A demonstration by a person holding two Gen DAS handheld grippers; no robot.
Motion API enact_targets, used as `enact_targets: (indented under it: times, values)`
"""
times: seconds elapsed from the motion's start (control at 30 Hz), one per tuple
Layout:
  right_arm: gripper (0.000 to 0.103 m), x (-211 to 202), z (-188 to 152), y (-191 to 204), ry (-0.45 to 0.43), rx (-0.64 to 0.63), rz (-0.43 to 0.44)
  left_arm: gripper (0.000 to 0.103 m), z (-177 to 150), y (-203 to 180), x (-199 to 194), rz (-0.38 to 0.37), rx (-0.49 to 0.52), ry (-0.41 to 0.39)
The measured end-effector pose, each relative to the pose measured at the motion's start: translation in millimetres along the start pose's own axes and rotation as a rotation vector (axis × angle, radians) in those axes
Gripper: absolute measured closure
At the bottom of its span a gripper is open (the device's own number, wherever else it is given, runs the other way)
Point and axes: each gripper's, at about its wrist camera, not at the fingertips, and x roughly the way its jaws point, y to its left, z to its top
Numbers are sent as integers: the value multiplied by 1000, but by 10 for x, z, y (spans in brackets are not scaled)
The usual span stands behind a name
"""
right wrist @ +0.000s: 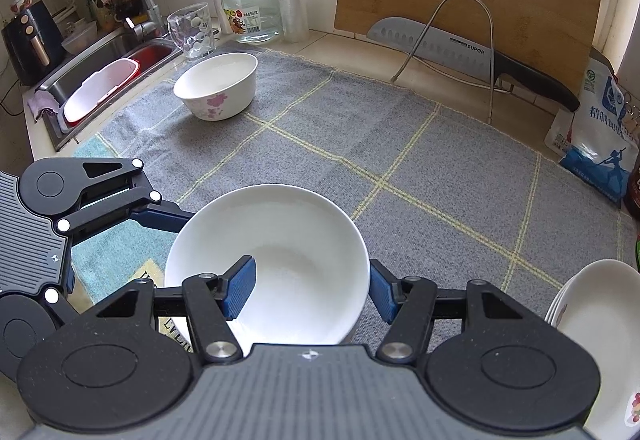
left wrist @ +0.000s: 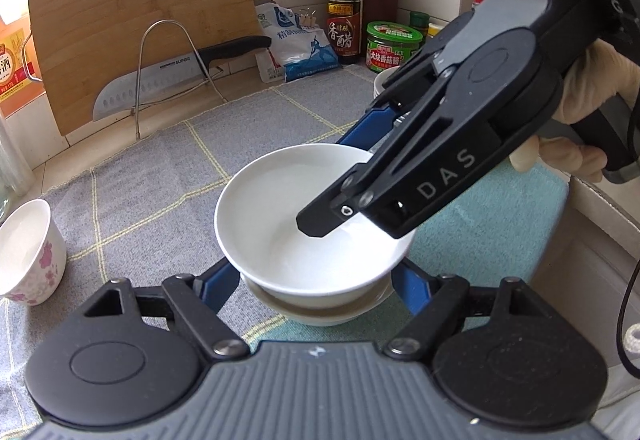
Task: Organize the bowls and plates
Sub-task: 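Carry the bowl with the right tool and lower it into another bowl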
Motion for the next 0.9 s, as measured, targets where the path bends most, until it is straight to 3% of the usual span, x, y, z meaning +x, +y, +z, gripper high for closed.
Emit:
enact_targets:
  times: [0.9]
  values:
    - [37, 56, -16, -9, 10, -5, -15, 19, 23, 27, 45, -22, -2, 15]
